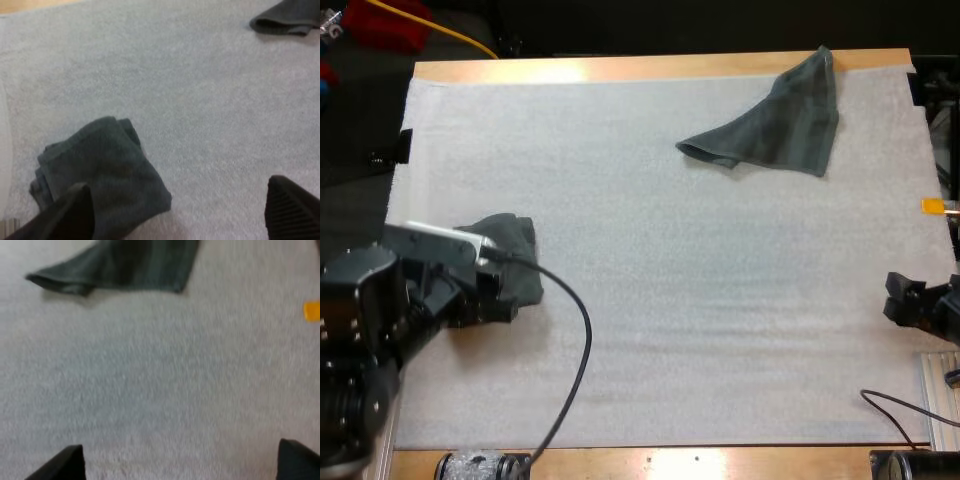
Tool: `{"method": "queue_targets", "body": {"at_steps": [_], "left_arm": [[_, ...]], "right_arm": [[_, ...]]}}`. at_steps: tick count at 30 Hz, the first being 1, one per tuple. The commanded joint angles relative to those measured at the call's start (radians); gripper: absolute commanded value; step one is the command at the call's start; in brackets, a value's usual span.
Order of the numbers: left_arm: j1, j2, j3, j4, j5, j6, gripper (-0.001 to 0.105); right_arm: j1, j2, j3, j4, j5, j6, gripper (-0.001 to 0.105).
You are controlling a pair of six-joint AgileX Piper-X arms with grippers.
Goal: Pick towel from pile, fold and stack
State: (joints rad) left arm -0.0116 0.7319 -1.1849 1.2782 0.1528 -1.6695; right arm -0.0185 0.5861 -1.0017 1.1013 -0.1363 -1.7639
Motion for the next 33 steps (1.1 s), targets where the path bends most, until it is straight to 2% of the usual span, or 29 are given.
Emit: {"method": "queue_targets", "body": {"at_steps": [1,7,8,12,19,26,33], "left_arm": [[-0.003,-0.036,0.03,0.003,-0.009,-0.008,0.069],[-0.003,-0.162,0.194,0.001,-0.009,-0.009,0.069],[-0.003,-0.215,0.251,0.001,-0.009,-0.011,0.069],[-0.003,-0.343,0.331,0.001,-0.009,-0.035,0.069],[-0.003,-0.544,0.343,0.002,-0.005,-0.039,0.069],[-0.003,-0.74,0.343,0.002,0.073,-0.039,0.069],[-0.003,-0.865,0.343,0.028,0.107,-0.039,0.069]], "right_arm": [[0.0,-0.029,-0.001,0.01,0.004,-0.014,0.074],[0.0,-0.114,-0.001,0.01,0.001,-0.014,0.074],[0.0,-0.142,-0.001,0.01,-0.001,-0.014,0.074],[0.0,-0.193,-0.001,0.01,-0.002,-0.014,0.074],[0.0,-0.263,-0.001,0.01,-0.002,-0.014,0.074],[0.0,-0.345,-0.001,0.01,-0.002,-0.011,0.074],[0.0,-0.434,0.009,0.01,-0.002,0.023,0.074]]}}
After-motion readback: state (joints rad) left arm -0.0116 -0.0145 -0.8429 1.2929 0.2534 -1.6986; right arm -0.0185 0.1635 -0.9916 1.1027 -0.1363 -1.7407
